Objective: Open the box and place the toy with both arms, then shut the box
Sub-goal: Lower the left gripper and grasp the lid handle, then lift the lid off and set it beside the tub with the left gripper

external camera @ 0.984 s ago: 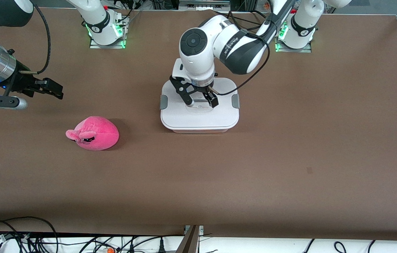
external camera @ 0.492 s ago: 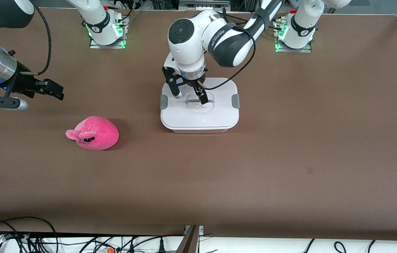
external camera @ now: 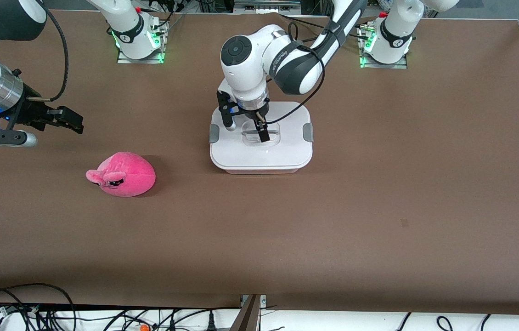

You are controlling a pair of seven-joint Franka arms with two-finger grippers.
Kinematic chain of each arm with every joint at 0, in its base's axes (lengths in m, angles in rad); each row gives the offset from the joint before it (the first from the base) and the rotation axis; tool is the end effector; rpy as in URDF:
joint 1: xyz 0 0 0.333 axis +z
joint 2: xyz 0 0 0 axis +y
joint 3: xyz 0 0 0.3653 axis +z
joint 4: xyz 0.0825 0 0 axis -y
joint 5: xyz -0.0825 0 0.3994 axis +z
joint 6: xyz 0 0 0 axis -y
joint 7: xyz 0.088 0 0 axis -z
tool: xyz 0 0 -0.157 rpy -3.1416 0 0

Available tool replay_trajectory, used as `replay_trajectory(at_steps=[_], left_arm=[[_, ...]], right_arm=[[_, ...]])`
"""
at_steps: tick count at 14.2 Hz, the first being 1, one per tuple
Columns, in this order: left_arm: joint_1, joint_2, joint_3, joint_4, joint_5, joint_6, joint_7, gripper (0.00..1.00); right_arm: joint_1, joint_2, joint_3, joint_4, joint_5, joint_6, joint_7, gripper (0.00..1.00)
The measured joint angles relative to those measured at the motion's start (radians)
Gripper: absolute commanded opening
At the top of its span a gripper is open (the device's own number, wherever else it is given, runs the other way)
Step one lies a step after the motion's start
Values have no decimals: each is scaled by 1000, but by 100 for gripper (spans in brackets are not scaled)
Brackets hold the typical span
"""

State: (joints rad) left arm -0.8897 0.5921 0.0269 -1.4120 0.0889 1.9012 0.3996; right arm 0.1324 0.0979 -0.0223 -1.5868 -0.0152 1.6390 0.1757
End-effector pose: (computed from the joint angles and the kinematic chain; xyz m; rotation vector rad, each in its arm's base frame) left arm 0.4875 -0.5583 0.3328 -2.4052 1.8273 0.1173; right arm 0.6013 0.0647 0.5642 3.1156 -0.1000 -0.0666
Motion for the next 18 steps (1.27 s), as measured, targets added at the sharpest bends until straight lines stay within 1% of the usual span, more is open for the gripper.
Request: replay_trajectory(at_steps=[1, 2, 3, 4, 5, 6, 8, 10, 18], left_arm=[[0, 0, 0, -4, 0, 1, 8, 100], [0, 0, 0, -7, 0, 1, 18, 91], [-1, 0, 0, -10, 0, 1, 21, 68], [-2, 0, -1, -12, 0, 1, 24, 37], [-3, 0, -1, -12, 0, 1, 43, 3], [-3, 0, -1, -12, 0, 1, 80, 4], [-3, 0, -1, -12, 0, 1, 124, 3], [-3, 0, -1, -10, 0, 2, 137, 0], [0, -9, 6, 2, 1, 5, 158, 0]], right_arm=[[0, 1, 0, 0, 0, 1, 0, 100], [0, 1, 0, 0, 0, 1, 0, 100], [0, 1, 0, 0, 0, 1, 0, 100], [0, 1, 0, 0, 0, 1, 0, 100], [0, 1, 0, 0, 0, 1, 0, 100], [-1, 1, 0, 0, 0, 1, 0, 100], [-1, 2, 0, 0, 0, 1, 0, 100], [-2, 4, 0, 0, -1, 1, 0, 100], [-1, 11, 6, 0, -16, 1, 0, 100]])
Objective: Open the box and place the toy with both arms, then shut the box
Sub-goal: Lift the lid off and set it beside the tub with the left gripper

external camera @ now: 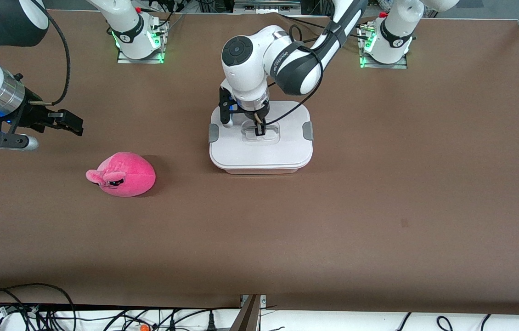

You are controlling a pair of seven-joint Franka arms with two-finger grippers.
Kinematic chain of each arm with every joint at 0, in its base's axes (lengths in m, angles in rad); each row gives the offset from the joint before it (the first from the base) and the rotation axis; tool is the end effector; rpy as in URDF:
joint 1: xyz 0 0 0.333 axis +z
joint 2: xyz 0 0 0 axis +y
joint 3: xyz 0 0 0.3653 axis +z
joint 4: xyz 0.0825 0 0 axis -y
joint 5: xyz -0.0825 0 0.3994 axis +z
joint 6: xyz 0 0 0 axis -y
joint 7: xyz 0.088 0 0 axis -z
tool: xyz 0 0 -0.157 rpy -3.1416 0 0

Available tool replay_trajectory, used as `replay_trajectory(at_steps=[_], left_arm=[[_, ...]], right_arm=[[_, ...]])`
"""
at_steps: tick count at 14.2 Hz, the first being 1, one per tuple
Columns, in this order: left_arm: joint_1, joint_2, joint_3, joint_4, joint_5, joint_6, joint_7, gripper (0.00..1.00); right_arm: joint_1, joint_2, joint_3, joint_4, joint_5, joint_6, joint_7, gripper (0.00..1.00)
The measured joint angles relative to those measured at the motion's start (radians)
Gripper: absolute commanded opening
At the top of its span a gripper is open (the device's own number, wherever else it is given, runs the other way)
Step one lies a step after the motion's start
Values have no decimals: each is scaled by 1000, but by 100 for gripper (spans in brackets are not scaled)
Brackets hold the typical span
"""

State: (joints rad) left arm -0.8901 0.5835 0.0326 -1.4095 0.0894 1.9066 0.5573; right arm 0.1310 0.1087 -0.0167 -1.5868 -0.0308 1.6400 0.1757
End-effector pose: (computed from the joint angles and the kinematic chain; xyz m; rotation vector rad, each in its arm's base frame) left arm 0.4908 -0.5573 0.3408 -2.2630 2.0100 0.1061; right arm 0.6039 0.0651 0.5578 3.0991 -0.0905 -0.0779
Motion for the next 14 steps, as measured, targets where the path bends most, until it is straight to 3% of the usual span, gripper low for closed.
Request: replay_trajectory(at_steps=[6, 11, 14], left_arm=[[48, -80, 7, 16, 0, -96, 48, 0], [277, -180, 14, 20, -2, -218, 217, 0], [482, -211, 19, 20, -33, -264, 434, 0]], right_arm=[[0, 29, 0, 0, -1, 11, 0, 100], [0, 90, 0, -1, -44, 19, 0, 100], [2, 95, 3, 0, -44, 22, 0, 100]])
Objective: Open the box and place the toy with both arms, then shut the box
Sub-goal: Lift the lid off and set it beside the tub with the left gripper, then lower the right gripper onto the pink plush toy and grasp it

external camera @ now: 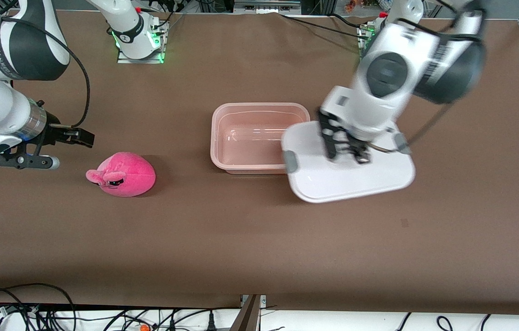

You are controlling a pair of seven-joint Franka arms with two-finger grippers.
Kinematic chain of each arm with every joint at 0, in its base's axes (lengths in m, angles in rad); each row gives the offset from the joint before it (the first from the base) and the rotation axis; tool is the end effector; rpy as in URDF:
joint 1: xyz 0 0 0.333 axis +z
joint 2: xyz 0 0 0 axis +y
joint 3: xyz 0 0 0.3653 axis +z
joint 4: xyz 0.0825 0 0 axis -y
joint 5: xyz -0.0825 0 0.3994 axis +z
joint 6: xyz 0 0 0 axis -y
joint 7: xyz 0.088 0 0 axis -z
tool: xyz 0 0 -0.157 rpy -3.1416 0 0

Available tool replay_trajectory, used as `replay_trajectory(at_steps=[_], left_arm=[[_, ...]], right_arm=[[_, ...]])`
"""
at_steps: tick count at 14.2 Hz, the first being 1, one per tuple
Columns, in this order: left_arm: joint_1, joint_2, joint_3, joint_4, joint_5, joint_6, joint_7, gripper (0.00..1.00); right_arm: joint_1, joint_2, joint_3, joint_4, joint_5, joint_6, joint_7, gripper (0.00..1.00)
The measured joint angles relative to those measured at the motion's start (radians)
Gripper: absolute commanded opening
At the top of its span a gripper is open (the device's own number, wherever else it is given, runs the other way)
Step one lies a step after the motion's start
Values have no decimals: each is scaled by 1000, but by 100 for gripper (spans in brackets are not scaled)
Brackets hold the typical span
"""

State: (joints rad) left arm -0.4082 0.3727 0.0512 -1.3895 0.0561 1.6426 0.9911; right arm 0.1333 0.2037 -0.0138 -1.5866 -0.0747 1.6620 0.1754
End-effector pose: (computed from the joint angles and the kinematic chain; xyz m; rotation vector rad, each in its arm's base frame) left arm 0.6441 -0.2368 0.4825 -2.4132 1.9472 0.2118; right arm 0.6265 0.0647 0.5011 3.0411 -0.0672 -0.1761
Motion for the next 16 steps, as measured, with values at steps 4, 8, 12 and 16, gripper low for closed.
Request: replay_trajectory(at_steps=[4, 8, 12, 16], left_arm=[[286, -3, 3, 1, -18, -17, 300, 0], [388, 1, 3, 0, -15, -20, 424, 0], [388, 6, -7, 0, 22, -22, 435, 0], [375, 6, -17, 0, 23, -26, 435, 0]], right_arm=[[1, 12, 2, 0, 0, 24, -2, 100], [1, 78, 6, -3, 23, 69, -17, 100], [-3, 160, 3, -24, 87, 146, -22, 100], [-3, 190, 1, -123, 91, 253, -22, 100]])
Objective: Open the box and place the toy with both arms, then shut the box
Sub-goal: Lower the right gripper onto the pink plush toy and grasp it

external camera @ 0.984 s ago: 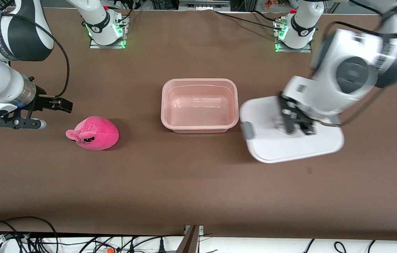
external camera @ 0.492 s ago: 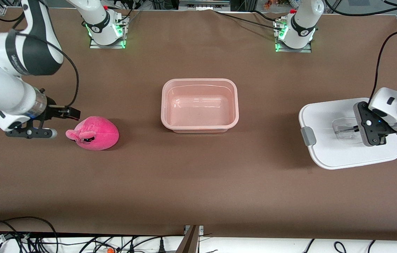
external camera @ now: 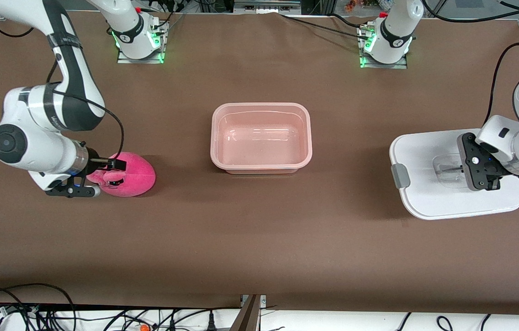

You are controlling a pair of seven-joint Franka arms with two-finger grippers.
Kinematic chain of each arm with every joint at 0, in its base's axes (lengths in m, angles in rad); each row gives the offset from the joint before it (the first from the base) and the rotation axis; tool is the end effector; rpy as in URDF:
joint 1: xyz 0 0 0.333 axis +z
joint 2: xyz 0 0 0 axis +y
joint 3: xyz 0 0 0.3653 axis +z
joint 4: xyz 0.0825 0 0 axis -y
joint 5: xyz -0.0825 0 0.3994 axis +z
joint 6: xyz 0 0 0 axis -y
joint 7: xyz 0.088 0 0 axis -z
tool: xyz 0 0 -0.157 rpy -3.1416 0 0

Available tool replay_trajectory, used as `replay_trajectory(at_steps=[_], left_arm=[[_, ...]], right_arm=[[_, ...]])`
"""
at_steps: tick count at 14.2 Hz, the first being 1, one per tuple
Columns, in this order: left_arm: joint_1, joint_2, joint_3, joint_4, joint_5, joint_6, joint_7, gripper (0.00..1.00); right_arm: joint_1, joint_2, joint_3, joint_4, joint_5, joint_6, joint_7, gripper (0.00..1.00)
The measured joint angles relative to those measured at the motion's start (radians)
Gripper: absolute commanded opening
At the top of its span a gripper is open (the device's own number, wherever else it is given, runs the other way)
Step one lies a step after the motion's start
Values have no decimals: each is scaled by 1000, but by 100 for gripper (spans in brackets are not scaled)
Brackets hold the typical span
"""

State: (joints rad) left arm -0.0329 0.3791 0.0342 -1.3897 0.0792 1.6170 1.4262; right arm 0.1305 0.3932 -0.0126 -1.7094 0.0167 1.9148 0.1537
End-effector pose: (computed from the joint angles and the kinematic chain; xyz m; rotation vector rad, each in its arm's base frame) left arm 0.6830 0.0095 0.4764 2.3345 -2.0393 -0.2710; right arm 0.6545 0.0802 0.3367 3.1119 -0.0660 -0.2925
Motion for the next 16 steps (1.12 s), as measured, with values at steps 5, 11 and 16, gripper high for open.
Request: replay_trajectory(at_steps=[5, 11, 16], left_arm=[[5, 0, 2, 0, 1, -1, 0, 0], [4, 0, 1, 0, 1, -1, 0, 0], [0, 0, -1, 0, 1, -1, 0, 0]], right_arm=[[0, -1, -1, -34, 0, 3, -13, 100], [-1, -1, -2, -80, 0, 60, -23, 94], [-7, 27, -2, -98, 0, 124, -25, 41]])
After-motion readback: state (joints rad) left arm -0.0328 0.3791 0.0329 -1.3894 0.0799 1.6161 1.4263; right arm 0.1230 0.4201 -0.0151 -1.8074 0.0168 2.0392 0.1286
